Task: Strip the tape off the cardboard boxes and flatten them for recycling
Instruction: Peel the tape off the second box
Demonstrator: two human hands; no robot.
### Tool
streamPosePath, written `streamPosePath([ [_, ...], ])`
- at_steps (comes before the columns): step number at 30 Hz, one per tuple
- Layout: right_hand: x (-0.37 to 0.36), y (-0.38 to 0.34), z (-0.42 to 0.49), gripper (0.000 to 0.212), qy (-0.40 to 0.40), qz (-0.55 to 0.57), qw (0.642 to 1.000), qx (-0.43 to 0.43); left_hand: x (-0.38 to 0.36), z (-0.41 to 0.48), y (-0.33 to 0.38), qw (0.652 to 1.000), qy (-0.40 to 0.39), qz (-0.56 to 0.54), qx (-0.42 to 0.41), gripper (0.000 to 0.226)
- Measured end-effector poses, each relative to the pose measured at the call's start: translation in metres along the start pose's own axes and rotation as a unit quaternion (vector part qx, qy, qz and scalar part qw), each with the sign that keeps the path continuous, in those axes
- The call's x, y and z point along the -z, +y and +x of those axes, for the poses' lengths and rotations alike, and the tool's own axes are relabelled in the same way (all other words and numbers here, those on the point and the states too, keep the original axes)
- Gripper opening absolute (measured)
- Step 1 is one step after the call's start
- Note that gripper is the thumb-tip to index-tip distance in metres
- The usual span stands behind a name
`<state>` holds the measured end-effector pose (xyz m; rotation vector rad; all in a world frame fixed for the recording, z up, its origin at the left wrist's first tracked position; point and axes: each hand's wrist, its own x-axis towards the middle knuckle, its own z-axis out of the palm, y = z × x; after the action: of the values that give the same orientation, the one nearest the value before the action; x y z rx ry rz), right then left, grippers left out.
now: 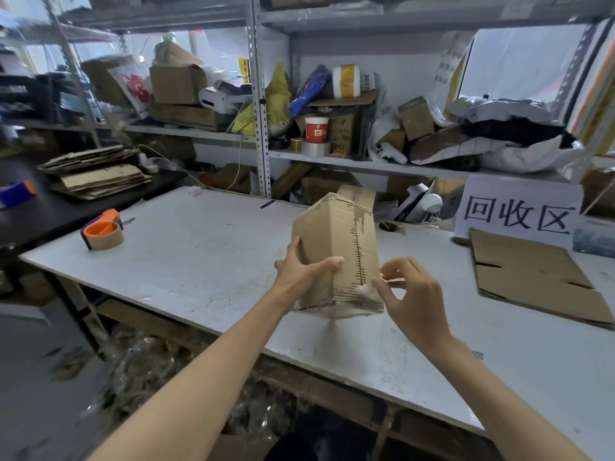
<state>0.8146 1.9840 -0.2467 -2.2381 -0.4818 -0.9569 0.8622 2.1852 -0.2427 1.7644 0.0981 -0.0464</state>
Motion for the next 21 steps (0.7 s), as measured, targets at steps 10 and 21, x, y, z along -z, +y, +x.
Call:
streamPosePath([
  [10,0.002,-0.007,0.012,0.021,-0.128,-0.021,0.991,-0.025,0.004,-0.005,-0.002,0.999,-0.01,-0.041,0.016,0.137],
  [21,0.015,-0.006,0.026,0.023,-0.367,-0.005,0.928,-0.063,-0.005,-0.011,0.001,0.998,0.014,0.053,-0.038,0.141],
])
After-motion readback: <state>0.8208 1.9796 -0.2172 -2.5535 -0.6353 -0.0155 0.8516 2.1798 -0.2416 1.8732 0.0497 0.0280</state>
